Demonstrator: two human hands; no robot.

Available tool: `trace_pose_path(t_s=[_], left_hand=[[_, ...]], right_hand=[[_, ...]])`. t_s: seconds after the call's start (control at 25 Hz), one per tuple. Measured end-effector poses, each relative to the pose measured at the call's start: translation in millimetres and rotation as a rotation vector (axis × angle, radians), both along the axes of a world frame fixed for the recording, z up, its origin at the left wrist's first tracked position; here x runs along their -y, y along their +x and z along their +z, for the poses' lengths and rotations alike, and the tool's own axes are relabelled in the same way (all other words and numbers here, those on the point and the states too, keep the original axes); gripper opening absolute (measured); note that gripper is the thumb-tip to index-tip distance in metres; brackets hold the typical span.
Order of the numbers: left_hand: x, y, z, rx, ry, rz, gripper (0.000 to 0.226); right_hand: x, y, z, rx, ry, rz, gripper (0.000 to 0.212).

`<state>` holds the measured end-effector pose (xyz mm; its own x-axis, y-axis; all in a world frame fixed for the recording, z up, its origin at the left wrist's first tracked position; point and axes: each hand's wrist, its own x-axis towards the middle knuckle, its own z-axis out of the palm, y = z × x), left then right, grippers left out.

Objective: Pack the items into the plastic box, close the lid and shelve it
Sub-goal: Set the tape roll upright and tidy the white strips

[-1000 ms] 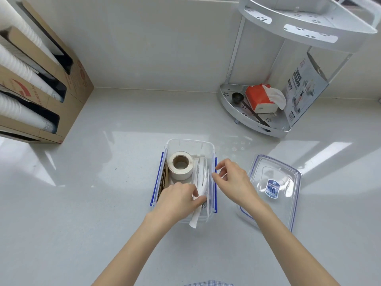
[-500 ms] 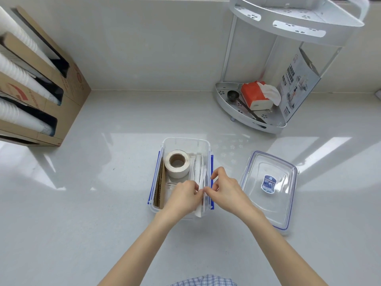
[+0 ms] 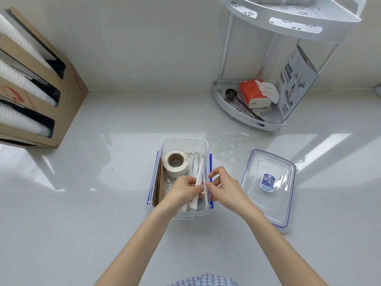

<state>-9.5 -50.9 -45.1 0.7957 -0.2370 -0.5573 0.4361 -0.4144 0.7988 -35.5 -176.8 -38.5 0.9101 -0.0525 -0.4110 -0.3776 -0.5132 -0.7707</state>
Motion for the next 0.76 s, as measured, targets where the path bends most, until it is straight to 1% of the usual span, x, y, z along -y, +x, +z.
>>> trace_pose_path(t_s=[0.08,0.16,0.28,0.4,0.52,0.6,0.68,0.76], left_hand=[[1,3,4,0.026,-0.017,0.06,0.01],[6,3,9,0.011,-0.022,0.061,0.014],[10,1,13,-0.047,-0.016,0.049,0.036],[9,1,11,-0.116,-0.065,0.087,0.05],[8,3,10,-0.178,-0.202,0.161,0.055],[9,4,11,-0.179,-0.275,0.187,0.055],[9,4,11,-0.149,-0.301,0.186,0.055],[9,4,12,-0.12,-0.287,0.185,0.056]], right_hand=[[0,1,-1,-0.014,0.013,-0.019,0.012],[0,1,-2,-0.031,0.029,-0.037,0.016],[0,2,1,-0.047,0.041,-0.047,0.021],[0,1,2,-0.067,0.052,-0.051,0.028],[0,1,2,-0.075,0.058,-0.052,0.032],[0,1,1,-0.077,0.068,-0.056,0.033],[0,1,1,-0.078,0.072,-0.06,0.033],[0,1,0,-0.075,0.071,-0.065,0.033]])
